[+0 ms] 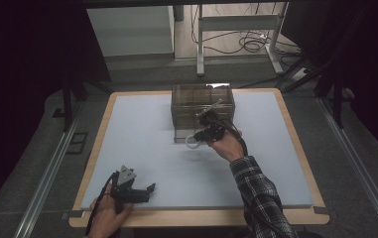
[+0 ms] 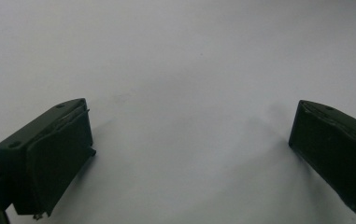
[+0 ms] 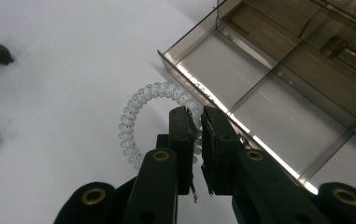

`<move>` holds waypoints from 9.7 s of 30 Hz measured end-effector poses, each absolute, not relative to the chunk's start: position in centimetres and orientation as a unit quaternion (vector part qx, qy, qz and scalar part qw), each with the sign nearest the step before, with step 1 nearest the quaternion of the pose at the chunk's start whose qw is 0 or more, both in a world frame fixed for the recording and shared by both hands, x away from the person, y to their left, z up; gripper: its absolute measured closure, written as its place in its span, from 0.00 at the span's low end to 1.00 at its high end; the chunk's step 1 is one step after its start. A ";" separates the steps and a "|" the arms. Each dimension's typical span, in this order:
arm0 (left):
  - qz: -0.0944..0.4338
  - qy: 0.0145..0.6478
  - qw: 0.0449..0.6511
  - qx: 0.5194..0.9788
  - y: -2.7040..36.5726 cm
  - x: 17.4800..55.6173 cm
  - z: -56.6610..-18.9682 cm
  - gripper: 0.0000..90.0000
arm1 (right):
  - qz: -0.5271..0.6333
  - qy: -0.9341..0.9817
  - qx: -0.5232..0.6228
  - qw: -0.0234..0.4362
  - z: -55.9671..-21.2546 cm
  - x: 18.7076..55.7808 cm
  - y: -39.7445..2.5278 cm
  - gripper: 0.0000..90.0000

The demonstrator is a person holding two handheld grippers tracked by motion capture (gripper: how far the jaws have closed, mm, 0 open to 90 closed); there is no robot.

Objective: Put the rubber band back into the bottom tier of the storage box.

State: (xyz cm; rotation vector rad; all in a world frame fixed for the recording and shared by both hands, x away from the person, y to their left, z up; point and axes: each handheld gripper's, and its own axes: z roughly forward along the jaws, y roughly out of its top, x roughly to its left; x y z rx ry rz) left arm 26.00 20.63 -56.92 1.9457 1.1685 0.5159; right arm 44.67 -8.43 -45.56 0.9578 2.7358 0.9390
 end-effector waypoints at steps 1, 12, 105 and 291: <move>0.204 0.461 0.396 0.768 20.6 26.0 -56.9 0.00 | 0.309 0.897 0.314 0.049 -45.6 44.8 -8.3 0.90; 0.203 0.461 0.395 0.768 20.6 26.0 -56.9 0.00 | 0.320 0.890 0.321 0.054 -46.1 46.3 -6.8 0.91; 0.203 0.461 0.395 0.768 20.6 26.0 -56.9 0.00 | 0.312 0.896 0.288 0.132 -48.7 47.4 -3.2 0.49; 0.203 0.462 0.396 0.768 20.6 26.0 -56.9 0.00 | 0.276 0.905 0.305 0.108 -49.4 36.9 -18.1 0.11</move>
